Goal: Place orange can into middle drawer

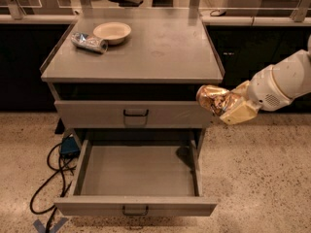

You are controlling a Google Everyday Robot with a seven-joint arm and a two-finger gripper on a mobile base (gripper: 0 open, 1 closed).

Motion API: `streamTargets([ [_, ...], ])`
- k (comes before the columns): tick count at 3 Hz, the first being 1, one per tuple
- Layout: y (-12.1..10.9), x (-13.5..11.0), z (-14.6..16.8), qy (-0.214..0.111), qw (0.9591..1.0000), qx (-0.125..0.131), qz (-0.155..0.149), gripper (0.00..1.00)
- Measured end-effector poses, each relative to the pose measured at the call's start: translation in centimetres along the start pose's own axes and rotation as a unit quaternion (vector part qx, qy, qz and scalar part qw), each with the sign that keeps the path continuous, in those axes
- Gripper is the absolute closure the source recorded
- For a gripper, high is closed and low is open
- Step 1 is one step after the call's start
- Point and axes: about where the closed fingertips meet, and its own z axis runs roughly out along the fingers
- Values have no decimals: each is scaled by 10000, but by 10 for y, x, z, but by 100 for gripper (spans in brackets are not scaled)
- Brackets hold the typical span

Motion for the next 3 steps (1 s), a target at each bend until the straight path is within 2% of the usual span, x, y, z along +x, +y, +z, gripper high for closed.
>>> streamTargets([
  [1,1,22,43,69,9992,-324,233,100],
  [2,1,22,43,68,9992,-325,232,100],
  [3,3,26,61,-26,9990,-417,139,100],
])
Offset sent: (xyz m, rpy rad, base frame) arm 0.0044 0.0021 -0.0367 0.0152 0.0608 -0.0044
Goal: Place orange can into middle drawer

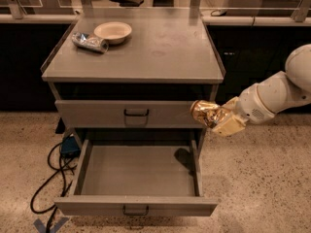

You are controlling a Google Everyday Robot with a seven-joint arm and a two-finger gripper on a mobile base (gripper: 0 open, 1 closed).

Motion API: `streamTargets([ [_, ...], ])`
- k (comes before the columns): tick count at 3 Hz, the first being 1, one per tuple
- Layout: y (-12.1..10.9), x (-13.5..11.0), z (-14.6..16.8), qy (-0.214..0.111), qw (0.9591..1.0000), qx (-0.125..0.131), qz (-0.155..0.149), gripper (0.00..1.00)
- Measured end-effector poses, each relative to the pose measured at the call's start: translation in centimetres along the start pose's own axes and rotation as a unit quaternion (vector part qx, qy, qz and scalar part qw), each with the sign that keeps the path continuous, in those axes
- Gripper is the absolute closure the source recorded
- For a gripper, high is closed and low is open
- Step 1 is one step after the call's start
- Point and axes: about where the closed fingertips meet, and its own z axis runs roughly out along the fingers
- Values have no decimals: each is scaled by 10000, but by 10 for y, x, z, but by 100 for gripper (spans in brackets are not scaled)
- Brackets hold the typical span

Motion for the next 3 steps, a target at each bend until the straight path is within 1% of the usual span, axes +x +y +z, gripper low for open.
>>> streamTargets([
  [1,-3,13,44,-312,9993,-203,-92,100],
  [2,-9,32,103,-804,9959,-411,-109,100],
  [3,-8,60,170,-1191,9899,-767,-31,100],
])
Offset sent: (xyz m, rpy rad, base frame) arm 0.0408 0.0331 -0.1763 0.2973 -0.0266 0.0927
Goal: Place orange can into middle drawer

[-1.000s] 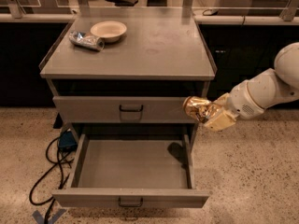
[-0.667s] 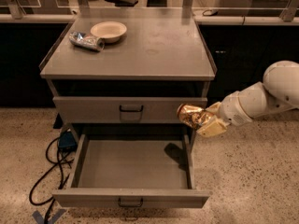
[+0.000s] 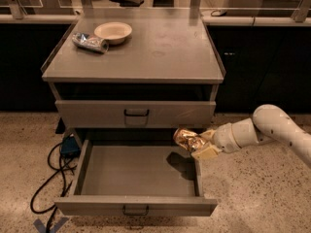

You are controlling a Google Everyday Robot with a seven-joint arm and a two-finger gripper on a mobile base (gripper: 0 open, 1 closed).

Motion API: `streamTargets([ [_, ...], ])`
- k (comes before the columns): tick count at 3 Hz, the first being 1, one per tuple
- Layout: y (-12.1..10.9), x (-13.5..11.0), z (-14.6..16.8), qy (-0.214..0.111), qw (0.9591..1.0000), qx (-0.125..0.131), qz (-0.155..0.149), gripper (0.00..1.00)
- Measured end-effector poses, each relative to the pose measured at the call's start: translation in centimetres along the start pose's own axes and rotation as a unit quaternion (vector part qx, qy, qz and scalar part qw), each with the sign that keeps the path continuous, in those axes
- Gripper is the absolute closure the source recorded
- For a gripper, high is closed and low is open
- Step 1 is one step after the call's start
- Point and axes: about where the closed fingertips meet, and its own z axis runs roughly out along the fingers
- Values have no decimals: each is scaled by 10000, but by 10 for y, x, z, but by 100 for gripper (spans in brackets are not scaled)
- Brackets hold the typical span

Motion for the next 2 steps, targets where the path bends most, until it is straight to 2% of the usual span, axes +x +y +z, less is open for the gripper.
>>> streamTargets([
  [1,0,0,0,0,10000,0,0,100],
  [2,-3,18,29,-181,9997,-184,-58,100],
])
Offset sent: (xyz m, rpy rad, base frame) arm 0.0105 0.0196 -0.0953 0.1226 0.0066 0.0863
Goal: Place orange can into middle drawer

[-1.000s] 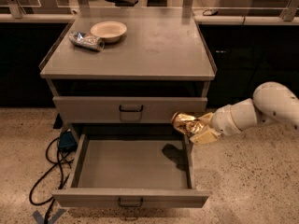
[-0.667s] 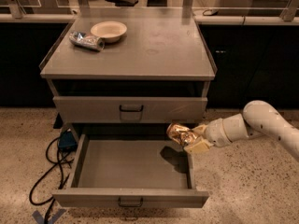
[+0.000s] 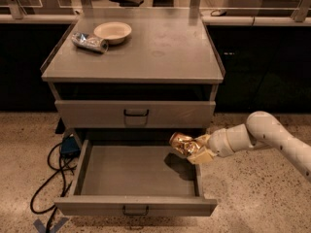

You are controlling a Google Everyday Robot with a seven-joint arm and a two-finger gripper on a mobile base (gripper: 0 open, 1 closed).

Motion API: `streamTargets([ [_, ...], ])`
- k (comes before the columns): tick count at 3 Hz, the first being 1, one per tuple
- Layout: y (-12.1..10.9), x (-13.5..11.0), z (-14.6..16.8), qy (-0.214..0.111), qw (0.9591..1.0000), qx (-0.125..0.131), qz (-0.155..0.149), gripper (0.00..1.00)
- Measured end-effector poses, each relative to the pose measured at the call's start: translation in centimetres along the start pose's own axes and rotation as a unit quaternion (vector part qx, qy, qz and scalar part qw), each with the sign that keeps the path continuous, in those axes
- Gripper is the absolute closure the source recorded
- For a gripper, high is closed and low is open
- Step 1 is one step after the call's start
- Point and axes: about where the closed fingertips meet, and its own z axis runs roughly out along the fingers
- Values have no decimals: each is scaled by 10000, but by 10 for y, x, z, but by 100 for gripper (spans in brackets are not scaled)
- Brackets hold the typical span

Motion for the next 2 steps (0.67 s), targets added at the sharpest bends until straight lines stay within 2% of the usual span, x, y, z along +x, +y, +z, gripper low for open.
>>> streamTargets([
  [1,-5,29,53,-208,9992,-334,-81,100],
  [2,-1,64,117,-268,9972,-703,35,100],
])
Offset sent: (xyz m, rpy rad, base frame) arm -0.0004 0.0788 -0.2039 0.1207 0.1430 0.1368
